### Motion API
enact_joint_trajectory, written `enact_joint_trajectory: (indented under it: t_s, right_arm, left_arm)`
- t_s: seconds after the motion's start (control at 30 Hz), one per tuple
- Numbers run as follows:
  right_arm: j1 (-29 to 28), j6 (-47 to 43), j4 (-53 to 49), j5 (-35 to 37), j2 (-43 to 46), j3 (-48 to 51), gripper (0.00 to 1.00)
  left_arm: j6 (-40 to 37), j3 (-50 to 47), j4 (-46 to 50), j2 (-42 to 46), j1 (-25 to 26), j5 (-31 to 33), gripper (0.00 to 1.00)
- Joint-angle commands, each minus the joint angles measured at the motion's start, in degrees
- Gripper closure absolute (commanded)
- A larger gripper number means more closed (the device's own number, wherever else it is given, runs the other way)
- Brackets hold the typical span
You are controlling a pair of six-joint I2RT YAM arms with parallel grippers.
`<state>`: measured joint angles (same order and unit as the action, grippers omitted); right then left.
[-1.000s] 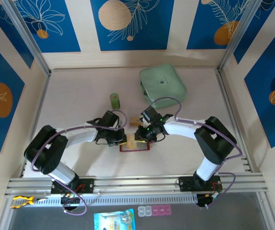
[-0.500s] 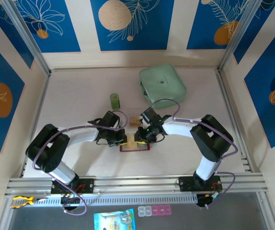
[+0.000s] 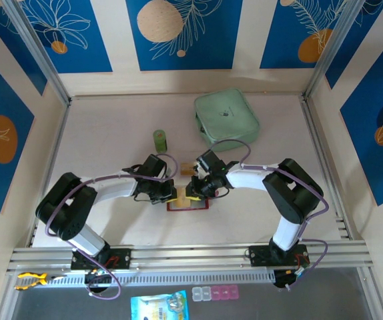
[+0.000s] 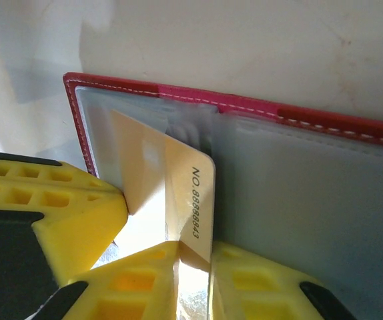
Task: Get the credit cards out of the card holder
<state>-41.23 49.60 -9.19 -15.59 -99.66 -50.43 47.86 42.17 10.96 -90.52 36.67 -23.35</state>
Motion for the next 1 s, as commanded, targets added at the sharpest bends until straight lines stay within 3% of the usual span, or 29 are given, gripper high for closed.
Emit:
enact_joint_trajectory:
  t_s: [0.0,0.97]
  right_arm:
    - [0.27,0.12,0.15,-1.47,1.09,0.59,0.83]
    - [1.52,-9.88,-15.10,8.56,9.22,-2.14,0.90]
  left_arm:
    - [-0.22,-0.95,1.96,-0.79,0.34,1.38,0.96]
    - [-0.55,0.13,2.40,0.92,0.28,1.41,0.94]
